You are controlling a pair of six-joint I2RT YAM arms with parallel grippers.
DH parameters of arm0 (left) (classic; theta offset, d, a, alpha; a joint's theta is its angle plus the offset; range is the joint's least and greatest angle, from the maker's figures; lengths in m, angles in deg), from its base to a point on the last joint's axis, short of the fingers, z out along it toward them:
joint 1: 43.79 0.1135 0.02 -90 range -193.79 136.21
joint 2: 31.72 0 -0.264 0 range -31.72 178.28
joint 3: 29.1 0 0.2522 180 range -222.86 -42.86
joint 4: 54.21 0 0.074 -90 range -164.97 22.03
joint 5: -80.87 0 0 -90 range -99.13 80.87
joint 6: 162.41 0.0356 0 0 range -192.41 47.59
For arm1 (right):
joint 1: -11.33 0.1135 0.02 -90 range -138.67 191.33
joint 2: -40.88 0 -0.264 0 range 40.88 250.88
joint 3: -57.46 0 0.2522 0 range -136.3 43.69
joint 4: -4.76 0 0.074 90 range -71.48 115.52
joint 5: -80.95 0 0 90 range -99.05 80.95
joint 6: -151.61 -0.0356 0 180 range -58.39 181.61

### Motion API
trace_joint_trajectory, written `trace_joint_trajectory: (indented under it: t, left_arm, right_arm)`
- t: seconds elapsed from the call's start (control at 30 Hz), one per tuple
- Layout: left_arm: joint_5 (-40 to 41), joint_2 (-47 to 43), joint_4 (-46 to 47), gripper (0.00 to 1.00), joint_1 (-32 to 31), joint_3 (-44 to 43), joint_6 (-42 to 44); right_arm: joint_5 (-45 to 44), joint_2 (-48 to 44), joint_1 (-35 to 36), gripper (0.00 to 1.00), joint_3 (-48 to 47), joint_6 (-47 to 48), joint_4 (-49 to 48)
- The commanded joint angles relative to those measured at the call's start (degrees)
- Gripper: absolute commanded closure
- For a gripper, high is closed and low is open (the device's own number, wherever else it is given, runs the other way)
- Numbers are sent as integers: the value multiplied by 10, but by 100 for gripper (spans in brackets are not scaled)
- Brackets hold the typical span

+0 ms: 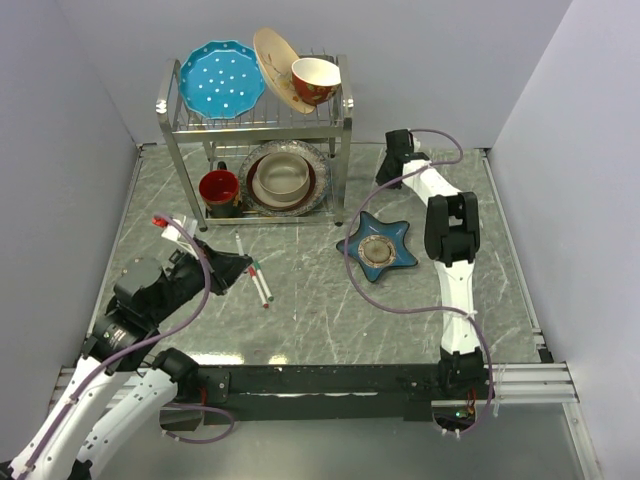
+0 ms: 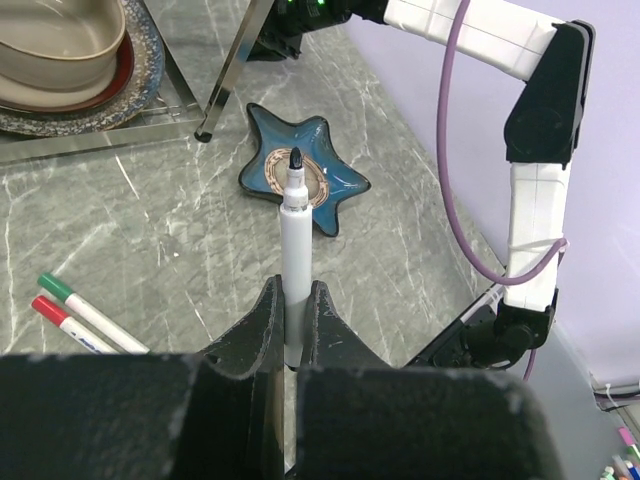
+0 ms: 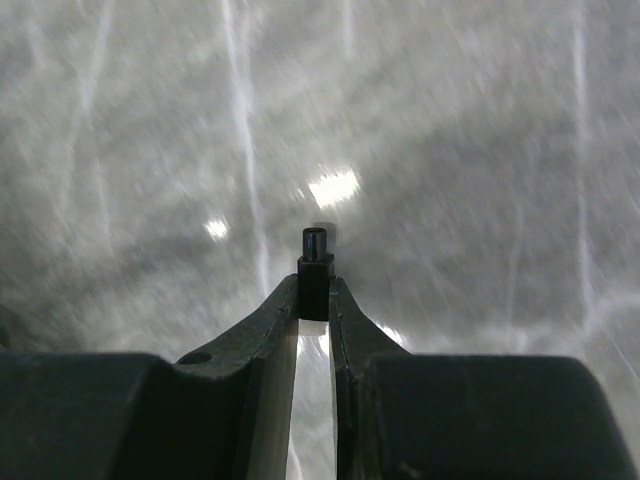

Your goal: Insert the pens into the pen caps

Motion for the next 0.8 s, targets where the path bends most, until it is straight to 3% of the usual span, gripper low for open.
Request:
trace_joint_trajectory:
  t: [0.0,0.37,0.6,0.77]
  left_arm:
    - [8,-9,4,99,1,3,10]
    - [10,-33,1,99,1,7,9]
    - [2,-38,1,99,1,8,9]
    - [2,-45,1,99,1,9,10]
  right_arm:
    - [-17,-61,-4,88,27,8,46]
    - [-80,-165,-44,88,178,60,67]
    - [-88,-302,-86,86,392,61,12]
    - [-101,-393,-91,86,493,57,1]
